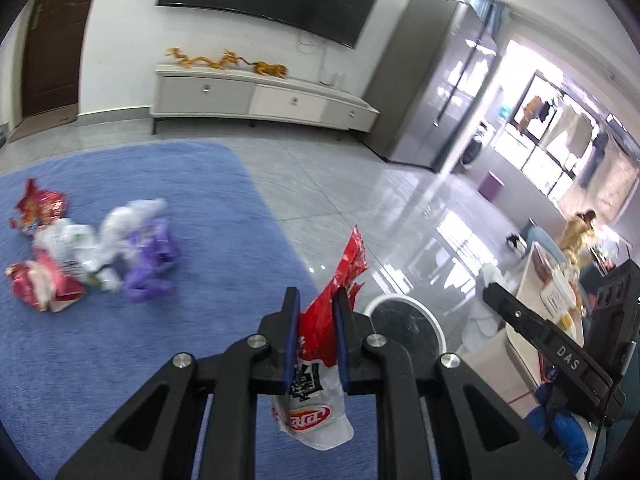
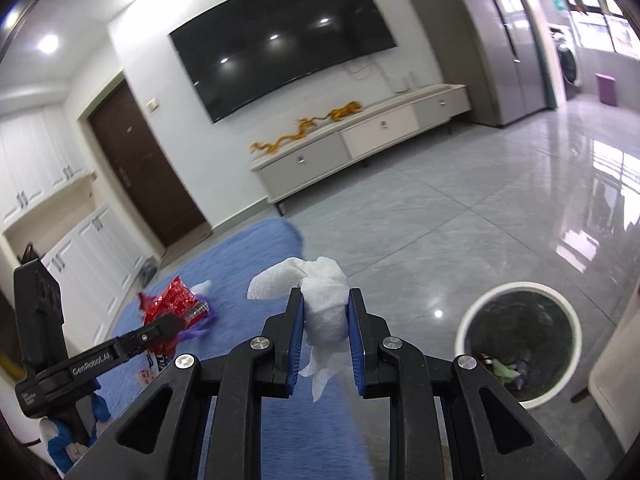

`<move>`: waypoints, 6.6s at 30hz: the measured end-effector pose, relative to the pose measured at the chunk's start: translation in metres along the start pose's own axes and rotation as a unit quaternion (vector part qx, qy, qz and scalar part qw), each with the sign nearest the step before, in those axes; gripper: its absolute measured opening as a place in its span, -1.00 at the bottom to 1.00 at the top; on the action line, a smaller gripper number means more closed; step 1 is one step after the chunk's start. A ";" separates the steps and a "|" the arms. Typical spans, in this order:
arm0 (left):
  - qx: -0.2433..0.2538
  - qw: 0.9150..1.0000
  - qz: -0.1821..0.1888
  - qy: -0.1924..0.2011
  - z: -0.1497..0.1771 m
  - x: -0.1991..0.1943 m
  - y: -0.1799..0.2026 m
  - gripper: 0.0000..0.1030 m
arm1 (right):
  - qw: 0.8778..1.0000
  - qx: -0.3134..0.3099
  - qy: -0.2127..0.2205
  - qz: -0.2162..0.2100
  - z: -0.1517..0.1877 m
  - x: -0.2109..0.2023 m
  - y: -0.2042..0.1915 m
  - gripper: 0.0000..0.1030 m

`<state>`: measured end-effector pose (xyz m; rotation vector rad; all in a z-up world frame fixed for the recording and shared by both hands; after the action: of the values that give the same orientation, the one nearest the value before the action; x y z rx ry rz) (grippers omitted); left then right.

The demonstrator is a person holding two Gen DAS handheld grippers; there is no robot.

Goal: Collect trash
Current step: 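Carry both items to the bin and open both tools to drop them, then move both tools back toward the remaining trash on the rug, then grasp the purple plastic bag with the right tool while the left tool grasps a red-white chip bag, then carry both items over the bin and open both tools to drop them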

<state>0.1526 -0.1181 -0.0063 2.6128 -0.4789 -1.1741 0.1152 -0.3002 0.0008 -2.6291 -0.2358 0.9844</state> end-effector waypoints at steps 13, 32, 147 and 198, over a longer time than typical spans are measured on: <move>0.058 0.997 0.022 -0.054 -0.007 0.066 0.083 -0.70 | 0.996 0.066 0.014 0.060 -0.006 -0.001 0.089 -0.60; 0.106 0.981 0.028 -0.161 -0.009 0.223 0.177 -0.70 | 0.978 0.173 -0.037 0.110 0.026 0.057 0.217 -0.56; -0.186 0.936 -0.281 0.103 0.004 -0.083 -0.221 0.59 | 0.989 -0.130 -0.059 -0.032 0.009 0.109 -0.160 0.50; -0.174 0.959 -0.168 0.150 0.020 -0.131 -0.155 -0.21 | 0.981 -0.123 -0.092 -0.115 0.030 0.097 -0.142 -0.20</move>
<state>0.0864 0.0737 0.0160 2.5459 0.2211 -0.8259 0.1622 -0.1349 -0.0291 -2.6433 -0.7324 1.1814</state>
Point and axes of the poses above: each gripper's, at about its wrist camera, not at the fingertips, and x roughly the way its jaws point, y to its right, z to its underside, the point moved 3 cm from there along x, roughly the way its jaws point, and after that the axes turned 4 degrees about -y, right-handed, at the moved point
